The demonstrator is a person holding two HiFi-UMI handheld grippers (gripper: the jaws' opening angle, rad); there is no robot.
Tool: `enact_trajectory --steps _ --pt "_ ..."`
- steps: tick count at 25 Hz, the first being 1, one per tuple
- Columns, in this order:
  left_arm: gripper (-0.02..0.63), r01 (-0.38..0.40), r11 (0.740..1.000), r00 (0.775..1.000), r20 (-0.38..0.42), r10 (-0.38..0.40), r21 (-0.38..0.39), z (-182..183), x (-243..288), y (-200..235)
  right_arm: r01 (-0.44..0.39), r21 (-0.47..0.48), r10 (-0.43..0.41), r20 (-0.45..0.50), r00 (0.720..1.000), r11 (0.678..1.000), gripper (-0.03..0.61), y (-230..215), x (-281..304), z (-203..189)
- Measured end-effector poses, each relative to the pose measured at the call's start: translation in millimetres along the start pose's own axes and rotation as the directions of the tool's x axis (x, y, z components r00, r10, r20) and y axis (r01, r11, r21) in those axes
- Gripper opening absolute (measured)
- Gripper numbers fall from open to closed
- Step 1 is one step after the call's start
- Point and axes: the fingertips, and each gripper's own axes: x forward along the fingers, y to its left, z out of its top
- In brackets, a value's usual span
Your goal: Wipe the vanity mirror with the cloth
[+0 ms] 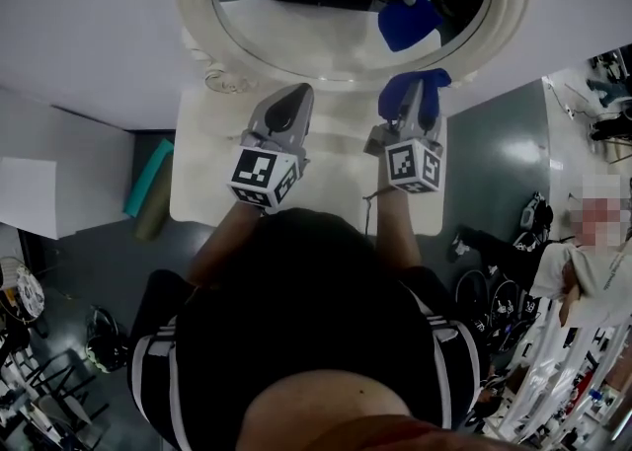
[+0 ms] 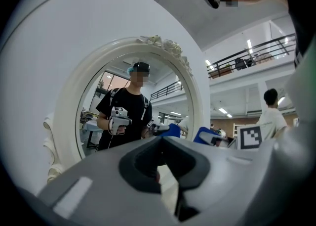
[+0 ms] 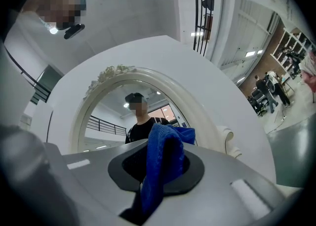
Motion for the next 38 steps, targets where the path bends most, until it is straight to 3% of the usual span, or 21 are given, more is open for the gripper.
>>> enact_trajectory --steps 15,38 --pt "0.009 0.005 1.000 1.000 -0.031 -0.005 -0.010 -11.8 39.7 21.1 0.072 0.046 -0.073 0.017 0.997 0.996 0.041 -39.0 52.9 -18.7" --pt "0.009 0.000 0.999 0.999 -0.043 -0.001 -0.036 -15.9 57.7 42.7 0.023 0.079 -0.029 0.070 0.997 0.997 0.041 -31.4 83.4 -15.9"
